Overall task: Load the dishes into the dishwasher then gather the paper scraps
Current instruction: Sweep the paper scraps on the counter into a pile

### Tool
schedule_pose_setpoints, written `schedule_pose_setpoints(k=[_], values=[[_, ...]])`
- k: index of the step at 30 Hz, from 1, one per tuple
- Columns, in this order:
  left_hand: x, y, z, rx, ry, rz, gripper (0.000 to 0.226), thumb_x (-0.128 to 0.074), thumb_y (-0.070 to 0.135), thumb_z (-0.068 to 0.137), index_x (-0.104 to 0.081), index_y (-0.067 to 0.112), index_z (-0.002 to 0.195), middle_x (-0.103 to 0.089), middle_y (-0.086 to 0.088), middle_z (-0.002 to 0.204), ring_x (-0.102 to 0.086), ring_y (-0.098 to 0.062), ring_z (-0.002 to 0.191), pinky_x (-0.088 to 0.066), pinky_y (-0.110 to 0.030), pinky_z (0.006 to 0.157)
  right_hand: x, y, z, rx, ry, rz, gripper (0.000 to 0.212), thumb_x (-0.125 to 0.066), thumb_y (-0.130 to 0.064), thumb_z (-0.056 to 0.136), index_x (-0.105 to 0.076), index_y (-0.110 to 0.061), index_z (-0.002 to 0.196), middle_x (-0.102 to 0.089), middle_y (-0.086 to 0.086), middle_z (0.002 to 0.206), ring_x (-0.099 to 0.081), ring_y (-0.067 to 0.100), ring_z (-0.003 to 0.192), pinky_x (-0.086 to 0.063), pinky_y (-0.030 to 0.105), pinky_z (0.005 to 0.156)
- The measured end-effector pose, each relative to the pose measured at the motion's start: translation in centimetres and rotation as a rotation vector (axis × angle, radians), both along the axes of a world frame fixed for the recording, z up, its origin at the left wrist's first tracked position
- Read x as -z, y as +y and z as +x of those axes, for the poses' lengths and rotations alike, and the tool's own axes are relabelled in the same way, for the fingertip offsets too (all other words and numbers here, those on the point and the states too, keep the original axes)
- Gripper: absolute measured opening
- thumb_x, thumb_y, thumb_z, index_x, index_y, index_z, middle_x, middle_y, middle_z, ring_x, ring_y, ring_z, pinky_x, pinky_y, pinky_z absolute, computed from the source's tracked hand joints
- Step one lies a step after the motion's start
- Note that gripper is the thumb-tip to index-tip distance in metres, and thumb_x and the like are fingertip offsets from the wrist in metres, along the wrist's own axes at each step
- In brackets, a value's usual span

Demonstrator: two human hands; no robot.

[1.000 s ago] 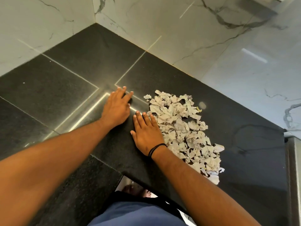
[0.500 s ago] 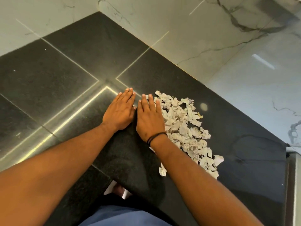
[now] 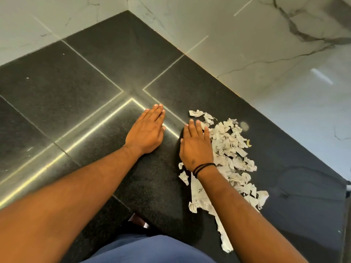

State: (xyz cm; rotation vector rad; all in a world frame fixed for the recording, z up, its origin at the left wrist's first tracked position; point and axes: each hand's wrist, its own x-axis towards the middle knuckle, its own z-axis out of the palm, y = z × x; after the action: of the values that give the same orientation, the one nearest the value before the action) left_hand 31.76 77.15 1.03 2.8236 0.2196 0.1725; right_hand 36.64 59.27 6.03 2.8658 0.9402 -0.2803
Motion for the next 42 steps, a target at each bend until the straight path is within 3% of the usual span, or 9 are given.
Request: schedule_pose_setpoints(k=[6,13,15,19,24,30,33,37,42], values=[[-0.2,0.0,0.0,0.008,0.008,-0.005,0.058,-0.040,0.031,0.105,-0.032,0.004,0.156,-0.020,-0.013,0.167,-0.015,-0.023,0.156,-0.003,-0.034,0.126,1.4,5.8,2.3,-0.059,0.028,-0.021,0.064,-0.028,-0.036,0.104,-0.014,-0.007,0.159,-0.006,0.015,0.167,-0.001,0.030,0.155,0.003,0.048,0.125],[0.0,-0.1,0.0,0.007,0.014,0.000,0.058,-0.037,0.032,0.105,-0.031,0.005,0.157,-0.019,-0.011,0.168,-0.014,-0.022,0.156,-0.008,-0.038,0.128,1.5,1.2,1.2,0.070,0.085,0.013,0.060,-0.024,-0.032,0.105,-0.012,-0.010,0.160,-0.004,0.010,0.168,-0.001,0.027,0.155,0.001,0.049,0.125],[0.0,-0.1,0.1,0.009,0.019,0.005,0.058,-0.035,0.033,0.106,-0.030,0.006,0.157,-0.018,-0.011,0.168,-0.013,-0.022,0.156,-0.008,-0.037,0.128,0.6,0.2,0.8,0.096,0.103,-0.012,0.059,-0.029,-0.029,0.104,-0.018,-0.009,0.159,-0.009,0.010,0.167,-0.004,0.028,0.155,0.000,0.050,0.125],[-0.1,0.0,0.0,0.005,0.012,0.007,0.058,-0.038,0.032,0.105,-0.033,0.005,0.156,-0.020,-0.011,0.168,-0.015,-0.022,0.156,-0.007,-0.036,0.127,-0.9,2.5,2.2,0.092,0.001,0.066,0.049,-0.040,-0.033,0.101,-0.047,-0.011,0.144,-0.033,0.011,0.159,-0.024,0.034,0.148,-0.012,0.054,0.123],[-0.2,0.0,0.0,0.007,0.033,0.016,0.058,-0.039,0.032,0.105,-0.033,0.005,0.156,-0.021,-0.011,0.167,-0.016,-0.022,0.156,-0.010,-0.038,0.127,-0.1,5.2,6.1,0.083,0.039,0.007,0.065,-0.038,-0.041,0.102,-0.024,-0.009,0.157,-0.011,0.014,0.166,-0.006,0.035,0.153,-0.007,0.054,0.124],[-0.1,0.0,-0.1,0.013,0.029,0.002,0.058,-0.038,0.032,0.106,-0.029,0.006,0.158,-0.019,-0.009,0.168,-0.013,-0.020,0.156,-0.009,-0.039,0.128,1.5,-2.1,6.4,0.232,0.088,-0.030,0.065,-0.020,-0.043,0.106,-0.006,-0.011,0.160,-0.001,0.011,0.168,-0.002,0.030,0.155,0.000,0.051,0.125],[0.0,-0.1,0.0,0.013,0.032,0.009,0.058,-0.037,0.032,0.107,-0.028,0.007,0.158,-0.018,-0.009,0.168,-0.011,-0.020,0.156,-0.007,-0.038,0.128,0.8,-4.7,5.9,0.245,0.082,-0.077,0.060,-0.023,-0.037,0.106,-0.013,-0.011,0.159,-0.006,0.010,0.168,-0.003,0.031,0.154,-0.001,0.053,0.124],[-0.1,0.0,0.0,0.015,0.031,0.013,0.059,-0.035,0.033,0.107,-0.027,0.007,0.158,-0.017,-0.009,0.168,-0.011,-0.020,0.156,-0.008,-0.038,0.128,-0.1,-4.3,8.0,0.262,-0.030,0.016,0.055,-0.030,-0.035,0.105,-0.032,-0.009,0.153,-0.019,0.013,0.165,-0.010,0.032,0.153,-0.004,0.053,0.124],[0.0,0.0,-0.1,0.009,0.037,0.008,0.059,-0.034,0.033,0.107,-0.026,0.008,0.159,-0.017,-0.008,0.168,-0.009,-0.018,0.156,-0.004,-0.036,0.127,-0.5,-4.1,13.6,0.343,0.016,0.015,0.067,-0.033,-0.045,0.104,-0.021,-0.007,0.157,-0.010,0.016,0.166,-0.005,0.035,0.154,-0.005,0.053,0.124]])
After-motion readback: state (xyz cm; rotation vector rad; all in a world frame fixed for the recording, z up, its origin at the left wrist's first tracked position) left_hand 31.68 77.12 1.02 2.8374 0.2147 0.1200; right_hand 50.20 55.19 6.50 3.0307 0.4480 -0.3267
